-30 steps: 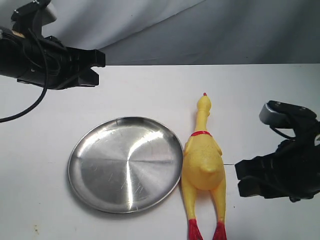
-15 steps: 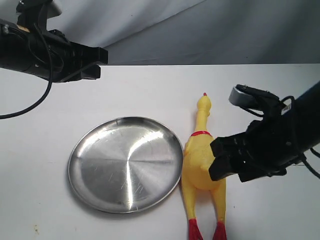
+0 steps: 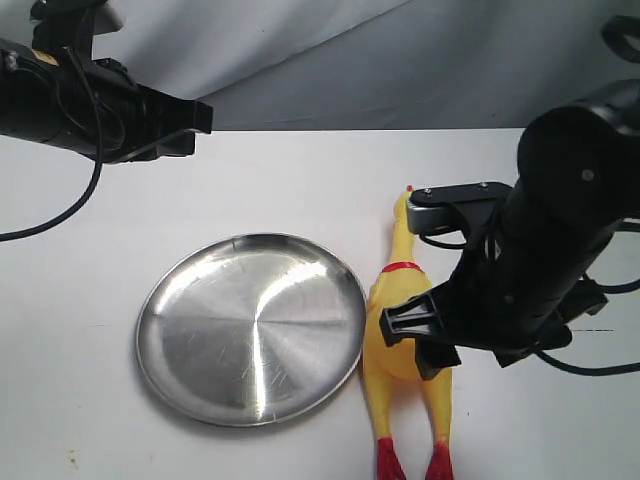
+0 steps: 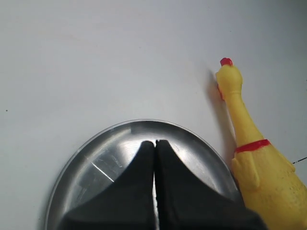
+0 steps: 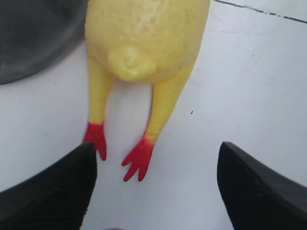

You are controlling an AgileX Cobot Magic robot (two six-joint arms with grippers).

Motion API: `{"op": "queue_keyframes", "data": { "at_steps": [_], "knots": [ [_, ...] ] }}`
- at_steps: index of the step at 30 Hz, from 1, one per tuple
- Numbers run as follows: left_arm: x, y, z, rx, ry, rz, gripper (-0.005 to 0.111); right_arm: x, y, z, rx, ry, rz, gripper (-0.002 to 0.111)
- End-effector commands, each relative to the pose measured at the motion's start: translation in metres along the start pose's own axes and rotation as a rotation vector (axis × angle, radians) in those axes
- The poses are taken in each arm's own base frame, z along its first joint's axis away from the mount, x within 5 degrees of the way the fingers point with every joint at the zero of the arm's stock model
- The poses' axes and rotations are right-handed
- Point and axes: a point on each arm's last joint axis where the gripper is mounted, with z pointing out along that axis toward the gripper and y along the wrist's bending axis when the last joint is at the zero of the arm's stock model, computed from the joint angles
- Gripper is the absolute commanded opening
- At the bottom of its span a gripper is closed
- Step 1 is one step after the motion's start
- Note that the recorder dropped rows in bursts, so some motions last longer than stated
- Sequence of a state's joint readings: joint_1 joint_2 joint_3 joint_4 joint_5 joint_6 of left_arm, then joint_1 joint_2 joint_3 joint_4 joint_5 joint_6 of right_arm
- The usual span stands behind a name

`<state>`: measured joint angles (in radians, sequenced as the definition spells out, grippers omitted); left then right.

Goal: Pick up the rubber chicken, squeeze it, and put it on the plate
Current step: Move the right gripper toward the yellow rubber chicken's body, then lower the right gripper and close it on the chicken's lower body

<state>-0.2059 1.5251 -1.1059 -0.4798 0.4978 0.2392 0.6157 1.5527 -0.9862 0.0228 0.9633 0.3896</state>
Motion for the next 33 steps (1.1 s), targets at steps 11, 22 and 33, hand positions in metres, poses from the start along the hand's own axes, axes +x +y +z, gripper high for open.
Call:
{"op": "queue_keyframes", "data": {
  "at_steps": [11,22,33],
  "knots": [
    [-0.004,0.0,-0.001,-0.01,-0.022,0.025,0.0,-0.001,-0.001,0.034,0.02,0.002,-0.075,0.066],
    [-0.004,0.0,-0.001,-0.01,-0.022,0.025,0.0,0.002,-0.003,0.054,0.015,-0.014,-0.186,0.066],
    [-0.004,0.0,-0.001,-0.011,-0.025,0.025,0.0,0.002,-0.003,0.073,0.012,-0.021,-0.2,0.066]
  ]
}}
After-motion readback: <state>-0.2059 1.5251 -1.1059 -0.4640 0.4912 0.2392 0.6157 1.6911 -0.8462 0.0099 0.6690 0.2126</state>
